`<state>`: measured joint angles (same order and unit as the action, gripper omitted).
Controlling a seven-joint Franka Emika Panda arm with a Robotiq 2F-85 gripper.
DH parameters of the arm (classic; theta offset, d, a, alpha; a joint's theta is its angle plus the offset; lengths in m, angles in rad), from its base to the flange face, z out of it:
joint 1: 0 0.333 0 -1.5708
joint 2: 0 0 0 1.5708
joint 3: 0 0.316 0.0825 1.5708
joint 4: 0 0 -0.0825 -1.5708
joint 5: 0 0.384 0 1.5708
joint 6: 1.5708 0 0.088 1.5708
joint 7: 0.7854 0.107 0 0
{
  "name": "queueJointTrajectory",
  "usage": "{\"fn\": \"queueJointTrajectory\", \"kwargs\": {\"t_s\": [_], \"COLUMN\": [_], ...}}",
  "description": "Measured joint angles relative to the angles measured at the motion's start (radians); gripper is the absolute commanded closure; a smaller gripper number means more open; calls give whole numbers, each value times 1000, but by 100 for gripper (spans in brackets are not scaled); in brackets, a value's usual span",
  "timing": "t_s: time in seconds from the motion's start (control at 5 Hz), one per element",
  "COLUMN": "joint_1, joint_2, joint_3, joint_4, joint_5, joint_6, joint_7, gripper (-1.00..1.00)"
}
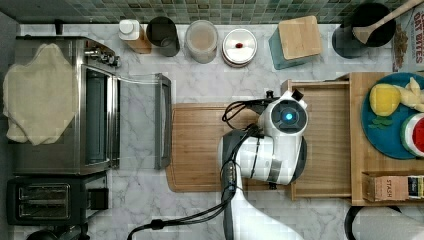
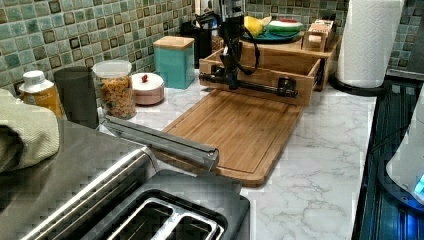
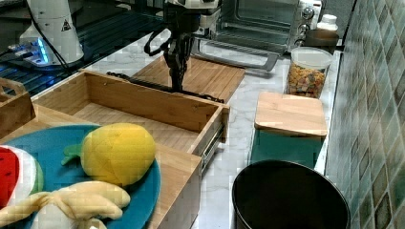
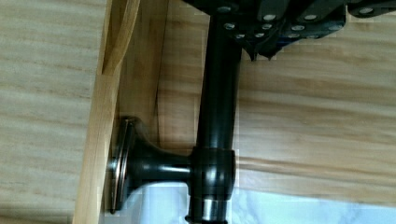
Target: Close the drawer.
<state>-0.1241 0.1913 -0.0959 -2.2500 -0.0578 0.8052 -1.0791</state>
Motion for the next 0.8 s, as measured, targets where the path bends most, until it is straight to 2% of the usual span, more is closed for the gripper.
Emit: {"fn": "queueJointTrajectory", "kwargs": {"t_s": [0.2, 0.4, 0.8], "joint_1": [12, -19, -133], "joint_2": [56, 119, 189], "joint_3": [-54, -86, -164], "joint_4": [78, 164, 256], "joint_5": [5, 3, 8], "joint_6": [-60, -96, -43], "joint_7": [-109, -244, -275], "gripper": [100, 100, 100]}}
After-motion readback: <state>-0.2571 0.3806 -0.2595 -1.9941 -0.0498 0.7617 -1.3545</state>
